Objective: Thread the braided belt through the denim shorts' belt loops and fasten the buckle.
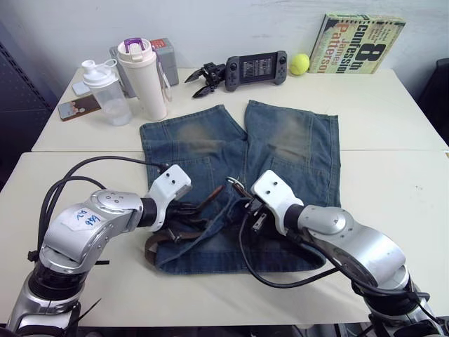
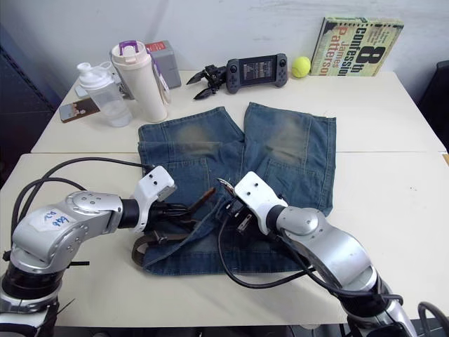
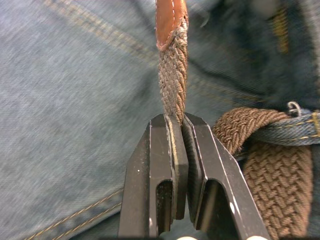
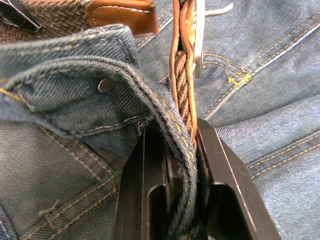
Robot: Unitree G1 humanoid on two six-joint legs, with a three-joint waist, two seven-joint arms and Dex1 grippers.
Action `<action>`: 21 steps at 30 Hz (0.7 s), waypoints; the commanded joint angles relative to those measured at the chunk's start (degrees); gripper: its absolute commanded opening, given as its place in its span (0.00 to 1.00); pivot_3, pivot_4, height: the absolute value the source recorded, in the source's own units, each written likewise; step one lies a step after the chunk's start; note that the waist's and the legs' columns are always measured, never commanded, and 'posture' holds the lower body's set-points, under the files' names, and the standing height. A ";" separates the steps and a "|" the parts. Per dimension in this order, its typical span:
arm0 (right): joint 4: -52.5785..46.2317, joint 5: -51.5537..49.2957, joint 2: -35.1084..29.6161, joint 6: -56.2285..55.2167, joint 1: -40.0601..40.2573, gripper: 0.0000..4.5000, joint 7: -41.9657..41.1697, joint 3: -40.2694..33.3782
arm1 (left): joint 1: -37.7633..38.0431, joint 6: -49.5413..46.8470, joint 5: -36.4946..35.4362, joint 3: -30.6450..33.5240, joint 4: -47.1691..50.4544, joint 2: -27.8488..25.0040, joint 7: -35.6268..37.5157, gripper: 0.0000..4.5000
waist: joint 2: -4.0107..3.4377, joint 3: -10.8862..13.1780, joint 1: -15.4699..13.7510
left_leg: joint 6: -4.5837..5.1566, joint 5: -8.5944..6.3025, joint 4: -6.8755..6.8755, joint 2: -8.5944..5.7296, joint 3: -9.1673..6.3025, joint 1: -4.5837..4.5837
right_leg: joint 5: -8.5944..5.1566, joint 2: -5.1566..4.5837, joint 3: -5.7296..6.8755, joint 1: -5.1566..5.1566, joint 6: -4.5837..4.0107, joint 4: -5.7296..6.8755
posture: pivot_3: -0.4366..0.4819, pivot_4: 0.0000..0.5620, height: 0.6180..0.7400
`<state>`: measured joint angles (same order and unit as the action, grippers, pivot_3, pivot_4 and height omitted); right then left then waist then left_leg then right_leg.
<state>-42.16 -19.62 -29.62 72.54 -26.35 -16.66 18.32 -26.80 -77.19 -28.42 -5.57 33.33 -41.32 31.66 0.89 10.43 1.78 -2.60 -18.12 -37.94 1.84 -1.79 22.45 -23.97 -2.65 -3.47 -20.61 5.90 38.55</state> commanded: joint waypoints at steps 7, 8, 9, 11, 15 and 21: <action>-1.80 1.05 -0.18 0.48 -2.28 0.00 0.00 1.59 | -1.19 2.97 0.83 -1.81 2.99 -0.35 -1.64 0.00 | 0.00 0.00 0.01 | -0.01 0.00 0.00 0.00 0.00 0.00 | 0.00 0.00 0.00 0.00 0.00 -0.01 | 0.48 0.27 0.99; -1.71 1.14 -0.26 0.44 -2.52 0.00 -0.10 2.00 | -1.36 3.05 0.90 -1.98 2.90 -0.08 -1.85 0.00 | 0.00 0.00 0.01 | -0.01 0.00 0.00 0.00 0.00 0.00 | 0.00 0.00 0.00 0.00 0.00 -0.01 | 0.48 0.27 0.99; -1.65 1.17 -0.41 0.40 -2.96 0.00 -0.36 2.77 | -1.75 2.95 0.88 -2.13 2.77 0.49 -2.18 0.00 | 0.00 0.00 0.00 | -0.01 0.00 0.00 0.00 0.00 0.00 | 0.00 0.00 0.00 0.00 0.00 -0.01 | 0.48 0.27 0.99; -1.62 1.17 -0.53 0.43 -3.52 0.00 -0.65 3.71 | -2.20 2.96 0.96 -2.44 2.64 1.20 -2.67 0.00 | 0.00 0.00 -0.02 | -0.01 0.00 0.00 -0.01 0.00 0.00 | 0.00 0.00 0.00 0.00 0.00 -0.01 | 0.48 0.27 0.99; -1.79 0.96 -0.28 0.58 -4.16 0.00 -0.84 4.94 | -2.65 3.94 2.27 -3.23 1.23 2.44 -4.30 0.00 | 0.00 0.00 0.09 | -0.01 0.00 0.00 -0.01 0.01 0.00 | 0.00 0.00 0.00 0.00 0.00 -0.02 | 0.48 0.27 0.99; -2.87 0.51 -0.23 1.54 -4.64 0.00 -1.47 6.48 | -3.61 4.12 3.21 -4.33 0.91 4.83 -6.10 0.00 | 0.00 0.00 0.03 | -0.01 0.00 -0.01 0.00 0.01 0.01 | 0.00 0.00 0.00 -0.01 0.00 0.00 | 0.48 0.27 0.99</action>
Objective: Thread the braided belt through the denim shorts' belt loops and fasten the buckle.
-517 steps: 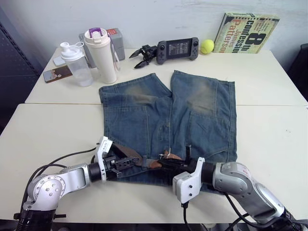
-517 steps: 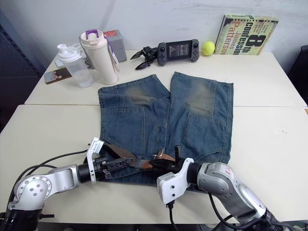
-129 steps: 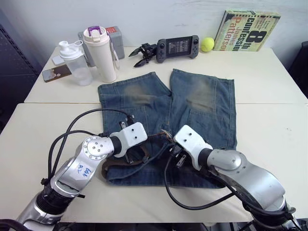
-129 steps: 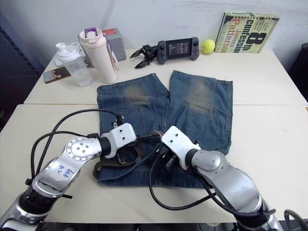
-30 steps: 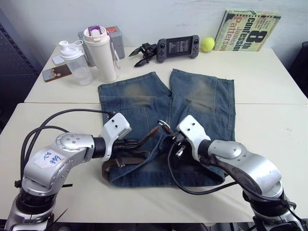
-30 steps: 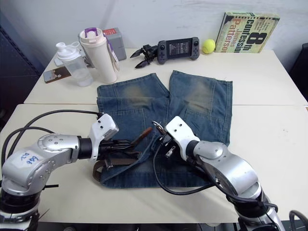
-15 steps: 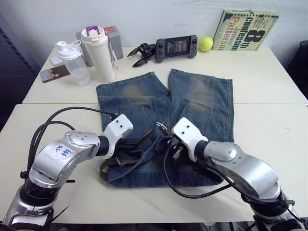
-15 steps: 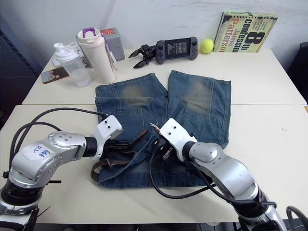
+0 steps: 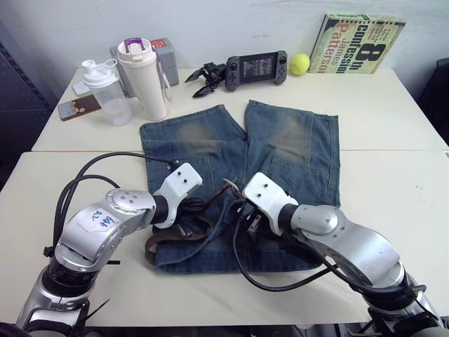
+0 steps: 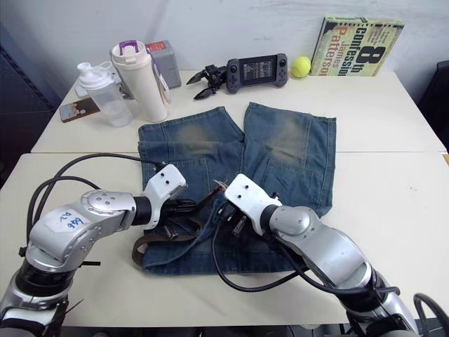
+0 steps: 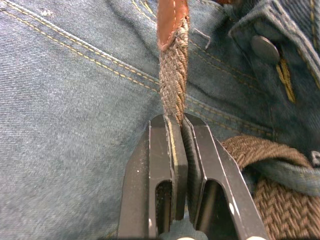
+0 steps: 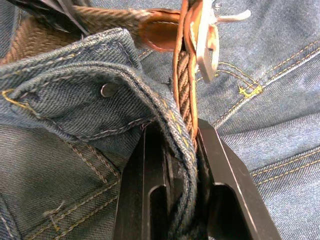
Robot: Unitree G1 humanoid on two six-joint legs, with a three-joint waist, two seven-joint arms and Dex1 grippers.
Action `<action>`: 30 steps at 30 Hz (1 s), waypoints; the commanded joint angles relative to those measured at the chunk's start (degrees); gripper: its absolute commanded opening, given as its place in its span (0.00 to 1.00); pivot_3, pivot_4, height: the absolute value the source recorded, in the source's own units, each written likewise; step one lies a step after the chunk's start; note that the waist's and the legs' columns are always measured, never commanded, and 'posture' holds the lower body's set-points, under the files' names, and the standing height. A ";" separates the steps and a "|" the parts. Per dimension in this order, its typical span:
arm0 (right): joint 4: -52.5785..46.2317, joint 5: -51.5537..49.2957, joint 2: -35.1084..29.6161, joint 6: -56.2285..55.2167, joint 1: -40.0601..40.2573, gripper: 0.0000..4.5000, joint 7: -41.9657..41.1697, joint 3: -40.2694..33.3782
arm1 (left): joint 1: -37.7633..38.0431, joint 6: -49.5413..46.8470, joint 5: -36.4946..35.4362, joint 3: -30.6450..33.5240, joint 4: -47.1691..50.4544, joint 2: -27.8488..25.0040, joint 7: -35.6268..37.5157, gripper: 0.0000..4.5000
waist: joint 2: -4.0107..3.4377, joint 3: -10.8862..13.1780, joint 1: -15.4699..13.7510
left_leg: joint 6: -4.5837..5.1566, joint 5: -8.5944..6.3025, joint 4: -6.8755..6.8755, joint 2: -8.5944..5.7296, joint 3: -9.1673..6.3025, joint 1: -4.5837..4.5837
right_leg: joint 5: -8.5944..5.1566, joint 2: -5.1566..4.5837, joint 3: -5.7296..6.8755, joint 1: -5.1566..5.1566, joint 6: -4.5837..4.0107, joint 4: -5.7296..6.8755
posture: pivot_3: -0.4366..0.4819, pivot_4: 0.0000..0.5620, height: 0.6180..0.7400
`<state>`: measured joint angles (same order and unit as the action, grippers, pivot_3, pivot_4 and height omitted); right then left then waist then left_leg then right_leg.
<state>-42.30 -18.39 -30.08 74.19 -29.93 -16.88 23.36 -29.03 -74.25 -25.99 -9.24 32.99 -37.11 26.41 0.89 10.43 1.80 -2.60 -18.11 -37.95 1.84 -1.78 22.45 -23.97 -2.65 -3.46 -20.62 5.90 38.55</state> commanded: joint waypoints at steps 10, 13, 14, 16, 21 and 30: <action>-3.25 -0.67 -0.42 0.99 -0.24 0.00 -1.59 2.03 | -0.73 3.01 1.86 -0.02 0.87 -2.31 0.19 0.00 | 0.00 0.00 0.04 | 0.00 0.00 0.01 0.03 0.00 0.00 | 0.00 0.00 0.00 -0.01 0.00 -0.02 | 0.48 0.27 0.99; -2.59 -0.55 -0.24 0.69 0.15 0.00 -1.63 1.11 | -0.03 3.70 1.95 0.65 0.75 -3.95 0.97 0.00 | 0.00 0.00 0.02 | 0.00 0.00 0.01 0.03 0.00 0.00 | 0.00 -0.01 0.00 -0.01 0.00 -0.02 | 0.48 0.27 0.99; -2.40 -0.53 -0.17 0.60 0.22 0.00 -1.64 0.80 | 0.12 3.85 2.05 0.76 0.80 -4.36 1.17 0.00 | 0.00 0.00 0.04 | 0.00 0.00 0.01 0.02 0.00 0.00 | 0.00 -0.01 0.00 -0.01 0.00 -0.02 | 0.48 0.27 0.99; -2.13 -0.39 -0.29 0.39 0.26 0.00 -1.77 0.62 | 0.63 3.33 1.53 1.78 0.87 -4.36 1.32 0.00 | 0.00 0.00 0.06 | -0.01 0.00 0.01 0.03 0.00 0.00 | 0.00 0.00 0.00 -0.01 0.00 -0.02 | 0.48 0.27 0.99; -1.88 -0.23 -0.37 0.13 0.38 0.00 -1.92 0.61 | 1.14 2.97 1.43 2.51 0.80 -3.81 0.93 0.00 | 0.00 0.00 0.01 | 0.00 0.00 0.01 0.02 0.00 0.00 | 0.00 -0.01 0.00 -0.01 0.00 -0.01 | 0.48 0.27 0.99; -1.74 -0.27 -0.04 0.47 0.83 0.00 -1.78 -0.70 | 2.10 0.89 0.91 4.57 1.52 -2.21 -0.25 0.00 | 0.00 0.00 0.02 | 0.00 0.00 0.01 0.03 0.00 0.00 | 0.00 -0.01 0.00 -0.01 0.00 -0.02 | 0.48 0.27 0.99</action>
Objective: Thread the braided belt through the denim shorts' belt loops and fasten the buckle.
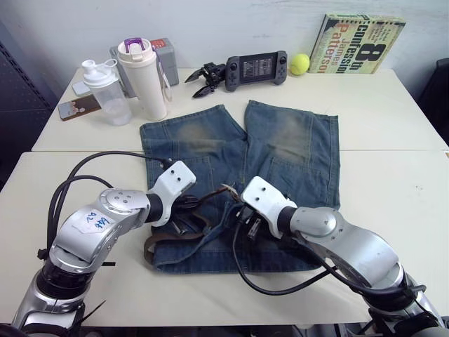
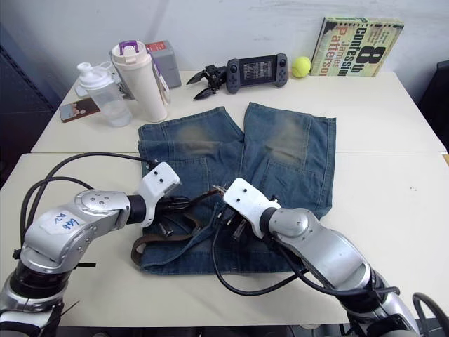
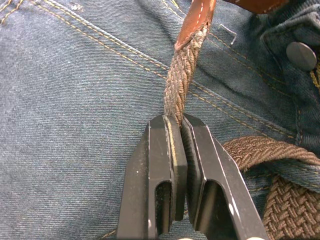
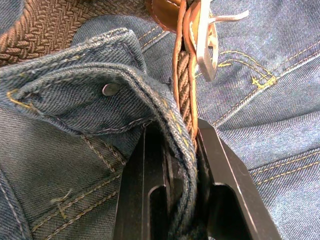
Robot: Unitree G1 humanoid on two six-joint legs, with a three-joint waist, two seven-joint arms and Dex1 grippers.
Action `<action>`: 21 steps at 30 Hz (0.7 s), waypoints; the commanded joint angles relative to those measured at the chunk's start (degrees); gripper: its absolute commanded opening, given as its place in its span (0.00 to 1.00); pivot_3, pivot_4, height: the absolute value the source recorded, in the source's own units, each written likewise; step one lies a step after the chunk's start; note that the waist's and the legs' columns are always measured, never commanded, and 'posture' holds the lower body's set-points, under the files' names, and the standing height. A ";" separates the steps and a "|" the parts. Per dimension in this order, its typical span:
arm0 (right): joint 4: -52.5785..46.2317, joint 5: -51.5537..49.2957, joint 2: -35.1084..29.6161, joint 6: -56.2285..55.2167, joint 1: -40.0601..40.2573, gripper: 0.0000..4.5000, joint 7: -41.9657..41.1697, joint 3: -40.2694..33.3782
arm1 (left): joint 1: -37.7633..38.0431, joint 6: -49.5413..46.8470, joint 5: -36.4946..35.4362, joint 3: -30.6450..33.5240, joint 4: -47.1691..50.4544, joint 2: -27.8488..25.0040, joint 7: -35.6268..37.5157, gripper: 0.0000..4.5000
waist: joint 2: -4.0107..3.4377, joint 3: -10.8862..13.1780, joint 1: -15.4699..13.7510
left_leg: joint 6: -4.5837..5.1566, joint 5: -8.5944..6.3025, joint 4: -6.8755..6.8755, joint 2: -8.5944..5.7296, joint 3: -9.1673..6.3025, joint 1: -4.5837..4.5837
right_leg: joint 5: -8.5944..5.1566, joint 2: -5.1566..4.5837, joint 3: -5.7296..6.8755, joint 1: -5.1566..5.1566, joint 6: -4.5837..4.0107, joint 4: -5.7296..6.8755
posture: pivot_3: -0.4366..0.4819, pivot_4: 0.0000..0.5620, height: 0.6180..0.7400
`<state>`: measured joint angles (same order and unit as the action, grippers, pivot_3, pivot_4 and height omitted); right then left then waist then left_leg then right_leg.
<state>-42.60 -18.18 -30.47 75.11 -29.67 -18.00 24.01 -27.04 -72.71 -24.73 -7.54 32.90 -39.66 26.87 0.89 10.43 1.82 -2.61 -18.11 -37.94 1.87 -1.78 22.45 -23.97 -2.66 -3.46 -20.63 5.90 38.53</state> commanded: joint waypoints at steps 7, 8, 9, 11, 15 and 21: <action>-1.66 -0.79 0.47 -0.74 -0.05 0.00 -1.27 -0.65 | 0.19 -0.55 -0.53 1.95 2.54 2.04 -1.22 0.00 | 0.00 0.00 -0.03 | 0.00 0.00 0.00 -0.01 0.00 0.00 | 0.00 0.00 0.00 0.00 0.00 0.00 | 0.48 0.27 0.99; -1.70 -0.90 0.77 -0.66 -0.24 0.00 -1.30 -0.60 | 0.18 0.06 -0.37 1.12 2.69 2.48 -1.36 0.00 | 0.00 0.00 -0.05 | 0.00 0.00 0.00 -0.01 0.00 0.00 | 0.00 0.00 0.00 0.00 0.00 0.01 | 0.48 0.27 0.99; -1.63 -0.93 1.05 -0.60 -0.50 0.00 -1.30 -0.40 | 0.17 0.75 -0.22 0.32 2.74 3.06 -1.49 0.00 | 0.00 0.00 -0.05 | 0.00 0.00 0.00 -0.01 0.00 0.00 | 0.00 0.00 0.00 0.00 0.00 0.02 | 0.48 0.27 0.99; -1.54 -1.00 1.64 -0.49 -0.88 0.00 -1.29 0.22 | -0.23 0.49 -0.80 0.47 2.41 6.44 -2.59 0.00 | 0.00 0.00 -0.07 | 0.00 0.00 -0.01 -0.01 0.00 0.01 | 0.00 0.00 0.00 0.01 0.00 0.01 | 0.48 0.27 0.99; -1.47 -0.69 1.63 -0.21 -1.32 0.00 -1.28 1.85 | -1.14 2.89 0.86 -1.60 0.75 9.97 -4.19 0.00 | 0.00 0.00 -0.04 | 0.00 0.00 -0.03 -0.03 0.00 0.01 | 0.00 0.00 0.00 0.00 0.00 0.02 | 0.48 0.27 0.99; -1.36 0.15 0.61 -0.93 -1.95 0.00 -2.04 3.70 | -0.69 5.97 2.54 -2.85 -1.09 11.32 -4.41 0.00 | 0.00 0.00 -0.10 | 0.00 0.00 -0.05 -0.04 0.00 0.01 | 0.00 0.00 0.01 0.01 0.00 0.01 | 0.48 0.27 0.99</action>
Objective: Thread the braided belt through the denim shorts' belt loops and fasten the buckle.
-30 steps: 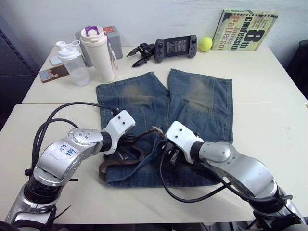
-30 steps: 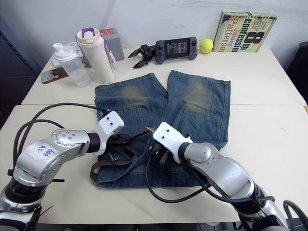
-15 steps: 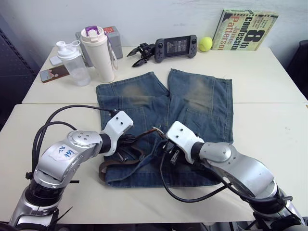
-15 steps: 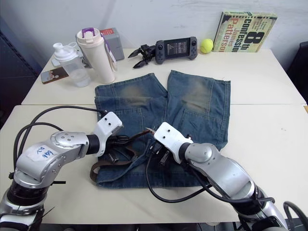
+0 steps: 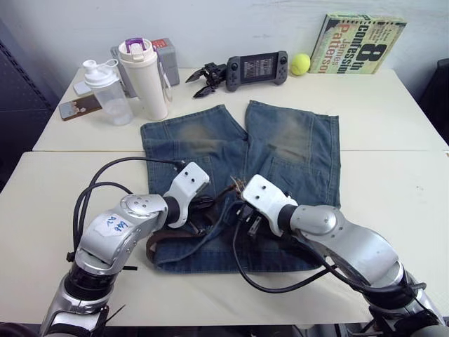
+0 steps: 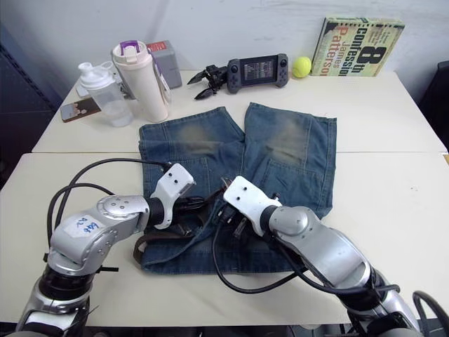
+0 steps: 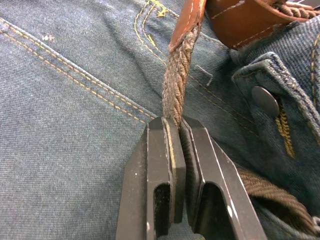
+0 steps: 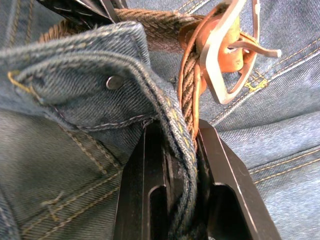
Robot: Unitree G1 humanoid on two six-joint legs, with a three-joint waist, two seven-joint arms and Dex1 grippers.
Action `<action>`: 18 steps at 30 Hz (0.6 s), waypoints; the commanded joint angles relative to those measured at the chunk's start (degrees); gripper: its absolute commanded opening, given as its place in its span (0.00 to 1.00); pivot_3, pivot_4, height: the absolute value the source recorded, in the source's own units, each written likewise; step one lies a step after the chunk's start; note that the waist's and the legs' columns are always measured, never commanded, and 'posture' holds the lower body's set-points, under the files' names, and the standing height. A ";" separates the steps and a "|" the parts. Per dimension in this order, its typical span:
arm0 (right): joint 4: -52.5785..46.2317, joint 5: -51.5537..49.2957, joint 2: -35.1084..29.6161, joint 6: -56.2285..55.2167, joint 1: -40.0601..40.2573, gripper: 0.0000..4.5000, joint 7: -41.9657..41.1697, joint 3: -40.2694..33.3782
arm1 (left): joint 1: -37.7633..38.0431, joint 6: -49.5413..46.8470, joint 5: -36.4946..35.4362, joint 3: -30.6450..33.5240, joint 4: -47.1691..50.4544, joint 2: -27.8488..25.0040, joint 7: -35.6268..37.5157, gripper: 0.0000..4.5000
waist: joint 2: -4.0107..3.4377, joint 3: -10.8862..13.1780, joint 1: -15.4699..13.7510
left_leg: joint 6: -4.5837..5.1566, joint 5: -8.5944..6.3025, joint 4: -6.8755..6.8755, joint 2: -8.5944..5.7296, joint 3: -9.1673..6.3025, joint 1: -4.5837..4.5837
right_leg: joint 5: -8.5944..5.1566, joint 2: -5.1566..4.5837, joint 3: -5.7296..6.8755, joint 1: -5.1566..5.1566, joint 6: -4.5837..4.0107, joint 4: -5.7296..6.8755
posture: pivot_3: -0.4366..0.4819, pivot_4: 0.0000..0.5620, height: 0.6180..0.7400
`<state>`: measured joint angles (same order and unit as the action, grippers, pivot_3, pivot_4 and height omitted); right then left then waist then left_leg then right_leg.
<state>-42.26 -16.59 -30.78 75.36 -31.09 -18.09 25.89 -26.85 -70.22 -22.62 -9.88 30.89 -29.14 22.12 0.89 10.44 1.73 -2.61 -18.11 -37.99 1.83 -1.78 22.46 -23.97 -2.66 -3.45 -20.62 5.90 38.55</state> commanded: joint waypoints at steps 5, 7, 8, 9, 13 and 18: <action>-0.53 -2.28 4.24 -0.58 2.34 0.00 -1.17 -4.16 | 1.47 6.98 0.23 1.85 2.73 -1.48 2.42 0.00 | 0.00 0.00 -0.04 | 0.00 0.00 0.00 0.01 0.00 0.00 | 0.00 -0.01 0.00 0.01 0.00 0.01 | 0.48 0.27 0.99; 0.16 -2.14 4.99 -0.64 2.99 0.00 -1.17 -6.40 | 4.17 7.43 0.05 2.52 3.90 -3.93 3.73 0.00 | 0.00 0.00 0.27 | 0.00 0.00 0.03 0.02 0.00 0.00 | 0.00 -0.01 0.00 0.00 0.00 0.00 | 0.48 0.27 0.99; 0.37 -2.24 5.63 -0.52 3.38 0.00 -1.06 -7.50 | 5.16 7.63 -0.10 2.81 4.19 -4.67 4.08 0.00 | 0.00 0.00 0.34 | -0.02 -0.01 0.07 0.06 0.01 -0.03 | 0.00 0.02 0.00 -0.03 0.00 -0.01 | 0.48 0.27 0.99; 0.67 -2.62 6.32 -0.56 3.61 0.00 -1.22 -8.87 | 6.90 8.26 0.02 3.13 4.39 -6.05 4.74 0.00 | -0.01 0.00 0.34 | -0.02 -0.01 0.13 0.04 0.00 -0.03 | 0.00 0.04 0.01 -0.03 0.00 0.00 | 0.48 0.27 0.99; 1.43 -3.57 7.20 -0.70 4.33 0.00 -1.60 -11.66 | 9.89 9.65 0.44 4.25 4.36 -8.66 5.49 0.00 | 0.00 0.00 0.38 | -0.05 0.01 0.13 0.06 -0.04 -0.04 | 0.00 0.01 0.00 -0.07 0.00 -0.01 | 0.48 0.27 0.99; 1.46 -4.16 7.42 -0.46 4.97 0.00 -1.52 -12.80 | 9.44 8.80 0.29 4.97 4.16 -8.48 4.89 0.00 | 0.00 0.00 0.18 | -0.04 0.00 0.12 0.01 -0.07 -0.04 | 0.00 0.00 0.00 -0.04 0.00 -0.03 | 0.48 0.27 0.99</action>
<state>-39.78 -20.02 -23.77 75.33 -26.11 -19.40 14.76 -17.34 -61.14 -22.24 -5.58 33.65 -37.24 27.10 0.89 10.44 1.92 -2.65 -18.11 -37.87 1.83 -1.85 22.43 -23.97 -2.66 -3.45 -20.66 5.90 38.53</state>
